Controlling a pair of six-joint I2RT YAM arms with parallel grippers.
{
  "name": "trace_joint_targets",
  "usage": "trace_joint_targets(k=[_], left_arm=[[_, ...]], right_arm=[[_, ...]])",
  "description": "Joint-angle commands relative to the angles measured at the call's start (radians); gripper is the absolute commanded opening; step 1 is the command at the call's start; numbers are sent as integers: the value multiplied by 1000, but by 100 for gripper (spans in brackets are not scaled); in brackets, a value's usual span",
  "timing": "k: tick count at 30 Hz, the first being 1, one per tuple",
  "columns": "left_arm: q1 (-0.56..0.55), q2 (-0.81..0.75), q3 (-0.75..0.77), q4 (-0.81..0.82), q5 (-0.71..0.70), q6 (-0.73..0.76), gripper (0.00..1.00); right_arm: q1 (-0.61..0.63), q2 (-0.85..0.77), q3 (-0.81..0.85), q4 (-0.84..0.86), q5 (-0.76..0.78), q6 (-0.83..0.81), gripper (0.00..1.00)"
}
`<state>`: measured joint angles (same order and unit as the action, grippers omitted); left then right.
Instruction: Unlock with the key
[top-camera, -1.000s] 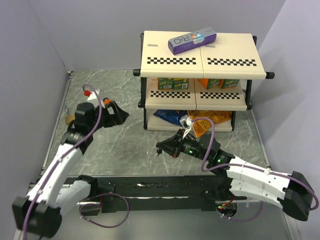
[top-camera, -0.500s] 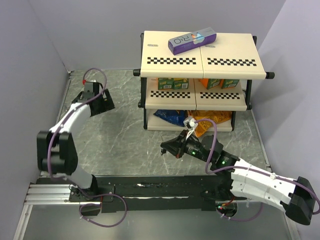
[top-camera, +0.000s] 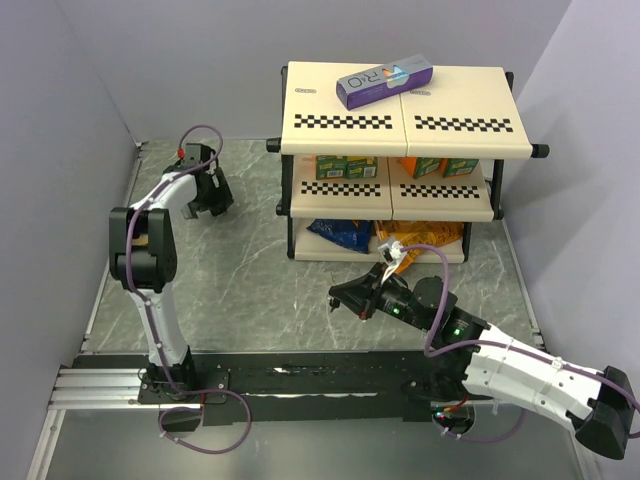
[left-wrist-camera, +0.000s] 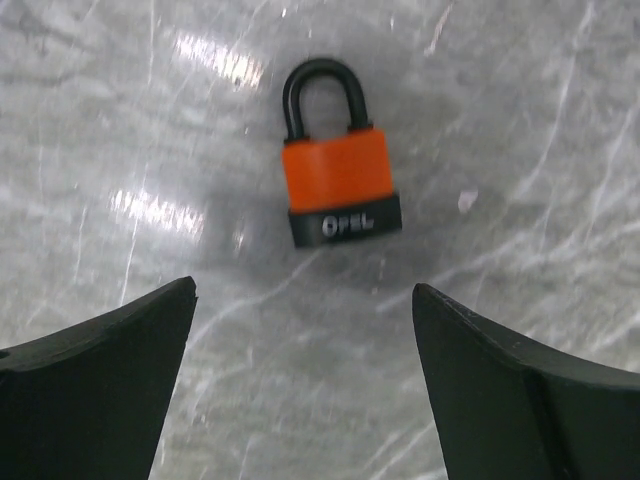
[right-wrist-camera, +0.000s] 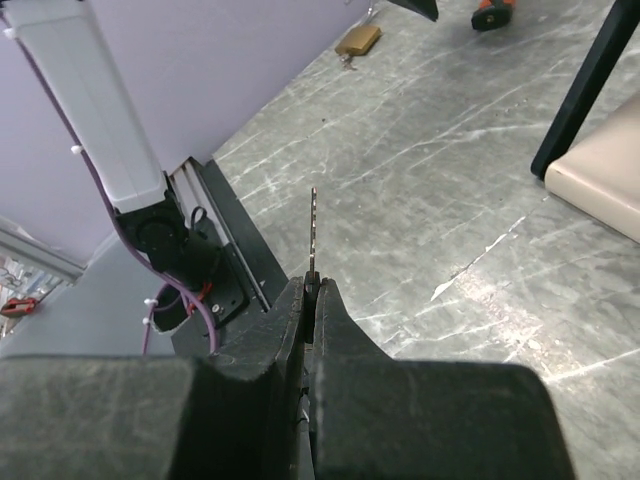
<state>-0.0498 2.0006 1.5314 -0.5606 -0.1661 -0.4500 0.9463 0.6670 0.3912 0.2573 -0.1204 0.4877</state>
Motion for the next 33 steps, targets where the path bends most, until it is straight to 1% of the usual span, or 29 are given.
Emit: trace_joint_targets(k=[1,2,3,11,15,21,28,31,33], left_arm=[[-2,55,61,-33,-17,-19,94],[-2,66,68,-33,-4,-21,93],[-4,79,70,-32,2,-23,91],[-19,147,118,-39,7,5,84],[-24,197,157,-50,-3,23,75],[-33,271,246,-91,-59,45,72],[-36,306,300,-99,-64,73,69],[-36,323,309,-110,-70,74,64],[-38,329,309,-111,-73,76,58]], right_arm=[[0,-55,-9,-12,33,-18,0],[-1,-63,-8,-22,37,-20,0],[-1,-66,-8,-27,41,-21,0],[0,-63,-8,-12,18,-14,0],[-1,-58,-5,2,1,-5,0],[-1,-50,-5,-3,4,2,0],[0,-37,1,-7,10,2,0],[-1,-21,6,-1,5,5,0],[-1,-12,9,2,2,6,0]])
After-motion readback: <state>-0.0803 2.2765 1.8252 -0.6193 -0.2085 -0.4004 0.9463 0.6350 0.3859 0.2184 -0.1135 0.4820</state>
